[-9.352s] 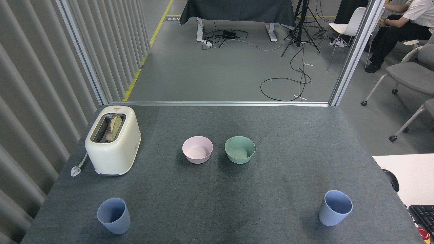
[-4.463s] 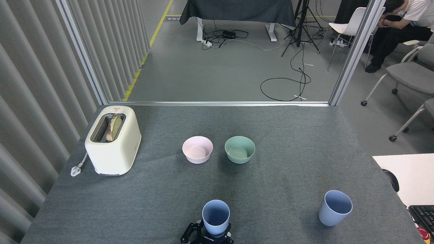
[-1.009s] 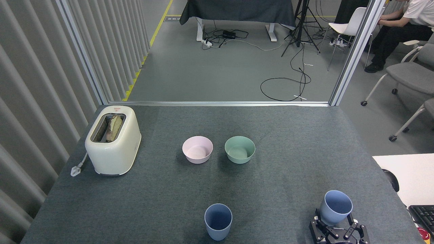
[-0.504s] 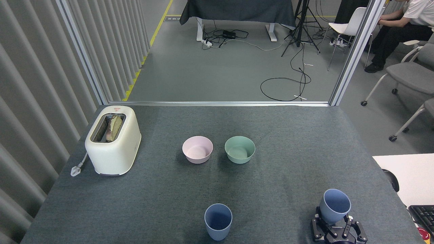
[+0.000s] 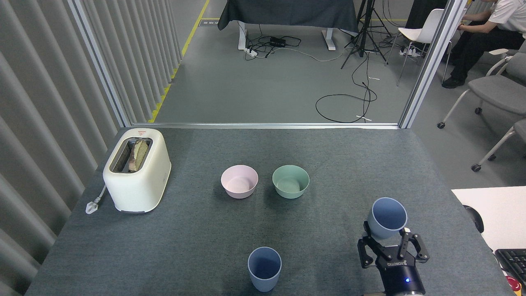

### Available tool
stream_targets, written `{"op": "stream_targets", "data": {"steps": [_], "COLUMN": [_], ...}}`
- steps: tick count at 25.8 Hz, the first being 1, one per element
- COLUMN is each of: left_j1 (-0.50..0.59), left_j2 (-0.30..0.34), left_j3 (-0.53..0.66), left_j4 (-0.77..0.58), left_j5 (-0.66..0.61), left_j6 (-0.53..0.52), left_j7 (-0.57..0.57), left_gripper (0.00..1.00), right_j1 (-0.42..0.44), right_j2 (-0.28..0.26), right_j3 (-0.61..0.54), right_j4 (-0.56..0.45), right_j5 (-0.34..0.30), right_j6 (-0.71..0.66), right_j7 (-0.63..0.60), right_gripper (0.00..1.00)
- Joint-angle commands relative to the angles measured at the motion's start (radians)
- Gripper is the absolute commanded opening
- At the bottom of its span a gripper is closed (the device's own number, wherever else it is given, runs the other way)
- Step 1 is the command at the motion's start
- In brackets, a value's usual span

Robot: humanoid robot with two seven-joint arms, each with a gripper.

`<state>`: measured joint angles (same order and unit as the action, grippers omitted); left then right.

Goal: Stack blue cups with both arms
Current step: 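Lift the blue cup with the right gripper and carry it over the placed cup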

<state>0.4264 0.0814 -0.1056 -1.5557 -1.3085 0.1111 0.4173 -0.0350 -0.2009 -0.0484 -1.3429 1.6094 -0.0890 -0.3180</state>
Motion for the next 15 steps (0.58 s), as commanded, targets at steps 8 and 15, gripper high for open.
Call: {"op": "stream_targets", "data": {"steps": [8,15], "left_j1": [-0.003,-0.006], "left_j2": [-0.002,-0.003], "left_j3": [-0.002,-0.002], "left_j4": [0.003,0.014], "left_j5": [0.0,0.002], "left_j6": [0.001,-0.001], "left_j7": [0.003,0.005], "left_gripper": [1.0,1.0], "right_j1": [0.069,0.126], "right_j2": [0.087,0.189], "right_j3": [0.282,0.374], "right_j4": [-0.223,-0.213], "right_j5": [0.075,0.195], "right_j6": [-0.001,-0.003], "right_j7": [0.047,0.047], "right_gripper": [0.61,0.61]}}
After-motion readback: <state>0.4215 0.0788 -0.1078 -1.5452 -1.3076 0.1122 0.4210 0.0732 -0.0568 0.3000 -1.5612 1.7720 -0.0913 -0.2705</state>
